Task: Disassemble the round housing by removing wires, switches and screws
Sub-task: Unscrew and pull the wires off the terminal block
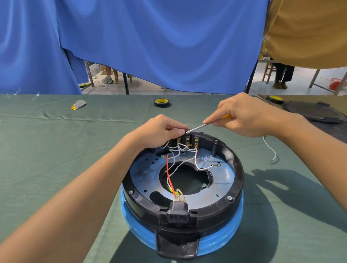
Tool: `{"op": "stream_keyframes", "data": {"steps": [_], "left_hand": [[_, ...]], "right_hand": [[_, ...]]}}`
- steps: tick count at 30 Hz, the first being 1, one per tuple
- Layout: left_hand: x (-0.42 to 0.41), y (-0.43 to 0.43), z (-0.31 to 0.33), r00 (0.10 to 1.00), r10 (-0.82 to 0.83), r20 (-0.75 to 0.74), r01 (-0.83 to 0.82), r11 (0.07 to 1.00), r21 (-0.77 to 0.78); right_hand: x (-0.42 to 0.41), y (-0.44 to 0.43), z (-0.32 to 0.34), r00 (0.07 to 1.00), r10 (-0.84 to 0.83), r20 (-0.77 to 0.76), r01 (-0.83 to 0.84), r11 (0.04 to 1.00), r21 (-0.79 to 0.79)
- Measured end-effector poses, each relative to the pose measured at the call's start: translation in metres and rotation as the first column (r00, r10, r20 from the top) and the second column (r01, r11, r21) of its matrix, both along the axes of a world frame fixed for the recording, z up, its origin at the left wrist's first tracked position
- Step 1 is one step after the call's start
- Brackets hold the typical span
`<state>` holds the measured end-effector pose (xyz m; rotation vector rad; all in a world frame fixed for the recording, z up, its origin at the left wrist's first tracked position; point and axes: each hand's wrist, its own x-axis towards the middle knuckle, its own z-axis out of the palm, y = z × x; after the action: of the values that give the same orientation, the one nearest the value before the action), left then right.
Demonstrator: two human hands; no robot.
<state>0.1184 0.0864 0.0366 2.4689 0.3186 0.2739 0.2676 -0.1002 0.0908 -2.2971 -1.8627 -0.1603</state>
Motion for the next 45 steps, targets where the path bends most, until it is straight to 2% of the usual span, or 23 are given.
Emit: {"op": "stream_keyframes", "data": {"steps": [4,6,12,16,30,39,45], "left_hand": [[-0.006,0.010,-0.002,0.995,0.096,0.037,-0.083,0.962,-0.261],[-0.008,0.013,-0.004,0.993,0.104,0.050,-0.083,0.944,-0.318],[-0.007,0.014,-0.002,0.997,0.082,-0.015,-0.082,0.938,-0.336],[-0.007,0.013,-0.002,0.995,0.086,-0.043,-0.096,0.941,-0.324],[-0.009,0.008,-0.001,0.994,0.106,-0.028,-0.110,0.966,-0.234],[-0.011,0.004,0.003,0.996,0.083,-0.023,-0.086,0.971,-0.223],[-0.010,0.004,0.002,0.997,0.071,-0.010,-0.072,0.972,-0.225]], "right_hand": [[-0.017,-0.003,-0.013,0.987,-0.046,0.154,0.037,0.998,0.058],[-0.024,-0.003,-0.019,0.981,-0.045,0.188,0.031,0.996,0.079],[-0.031,0.001,-0.024,0.974,-0.109,0.201,0.084,0.988,0.130],[-0.033,0.005,-0.022,0.972,-0.110,0.209,0.092,0.991,0.093],[-0.034,0.012,-0.021,0.952,-0.086,0.293,0.079,0.996,0.036],[-0.013,0.038,0.002,0.988,-0.086,0.127,0.104,0.984,-0.146],[0.008,0.055,0.000,0.985,-0.009,-0.173,-0.023,0.983,-0.182]]}}
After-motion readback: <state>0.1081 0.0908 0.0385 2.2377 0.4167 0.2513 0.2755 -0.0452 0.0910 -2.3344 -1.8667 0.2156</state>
